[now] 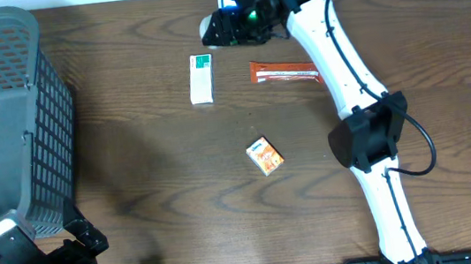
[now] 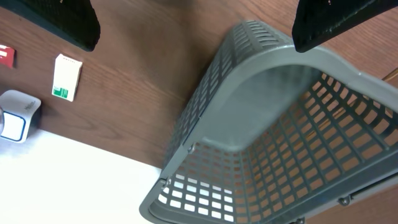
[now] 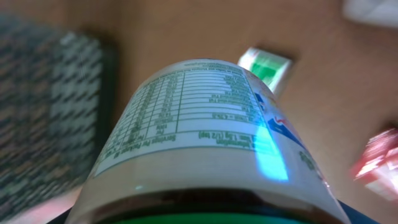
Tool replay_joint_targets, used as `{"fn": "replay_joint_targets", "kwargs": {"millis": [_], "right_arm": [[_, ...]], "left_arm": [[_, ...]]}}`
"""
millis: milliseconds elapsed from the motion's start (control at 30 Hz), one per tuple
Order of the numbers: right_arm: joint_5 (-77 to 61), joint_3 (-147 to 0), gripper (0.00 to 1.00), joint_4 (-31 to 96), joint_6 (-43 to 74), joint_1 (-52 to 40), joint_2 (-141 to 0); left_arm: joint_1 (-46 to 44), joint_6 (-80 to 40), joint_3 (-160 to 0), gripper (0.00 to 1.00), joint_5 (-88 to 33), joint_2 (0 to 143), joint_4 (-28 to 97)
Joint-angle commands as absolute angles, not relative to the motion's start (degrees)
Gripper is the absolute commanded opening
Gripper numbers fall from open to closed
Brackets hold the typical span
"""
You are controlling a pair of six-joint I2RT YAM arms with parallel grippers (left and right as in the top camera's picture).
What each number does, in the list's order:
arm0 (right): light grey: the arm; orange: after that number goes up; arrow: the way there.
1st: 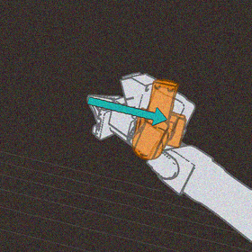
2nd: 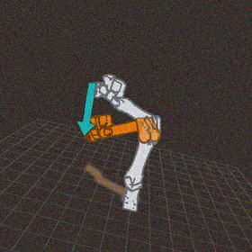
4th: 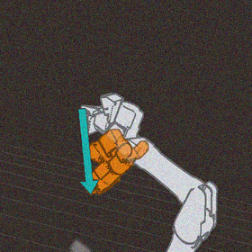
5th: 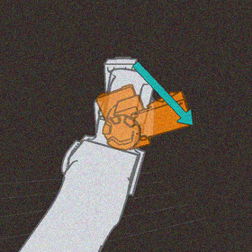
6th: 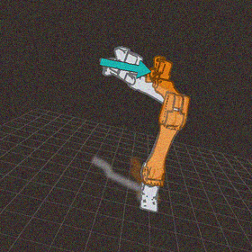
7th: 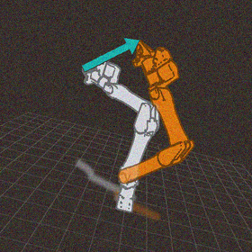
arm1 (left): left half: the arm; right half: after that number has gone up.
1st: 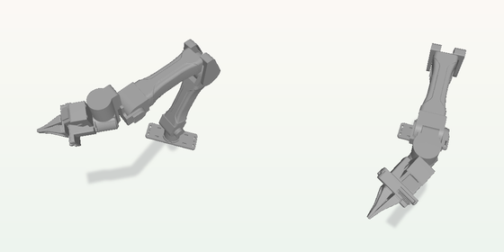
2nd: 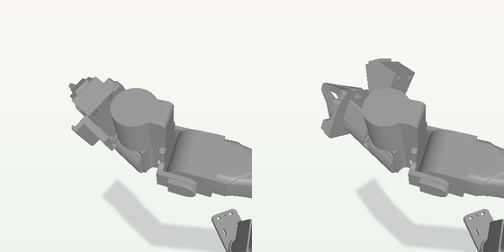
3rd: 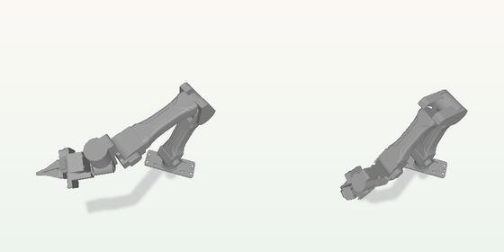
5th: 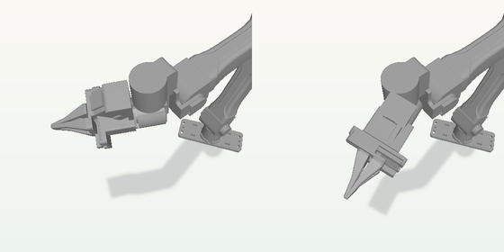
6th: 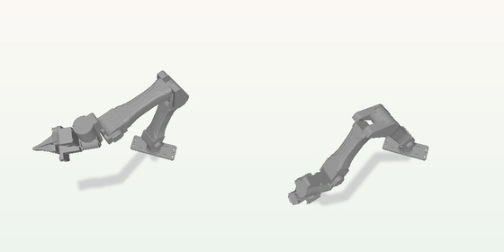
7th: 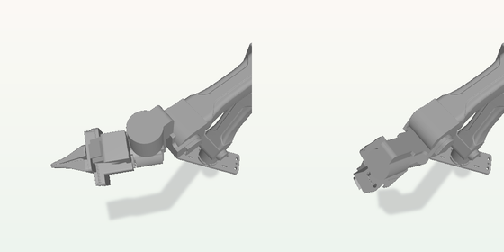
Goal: Scan the item barcode
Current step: 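Hold the jar label in front of the scanner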
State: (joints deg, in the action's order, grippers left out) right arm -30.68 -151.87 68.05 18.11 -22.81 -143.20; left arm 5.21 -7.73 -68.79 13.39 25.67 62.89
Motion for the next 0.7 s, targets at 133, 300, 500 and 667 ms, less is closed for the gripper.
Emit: {"fn": "replay_joint_targets", "kwargs": {"millis": [133,300,500,667], "right_arm": [[-3.16,-153.01,0.43,58.33,14.70,-26.89,-141.10],[4.80,-152.99,0.42,50.02,12.27,-27.42,-143.41],[10.50,-152.99,0.42,39.62,11.18,-26.63,-148.42],[10.50,-152.99,0.42,33.61,11.07,-25.91,-151.48]], "left_arm": [[5.41,-8.19,-68.45,1.00,13.06,25.80,62.98],[5.41,-8.19,-68.47,1.00,13.04,25.80,62.98],[5.41,-8.19,-68.45,1.00,13.04,25.80,62.98],[5.41,-8.19,-68.45,1.00,13.04,25.80,62.98]]}}
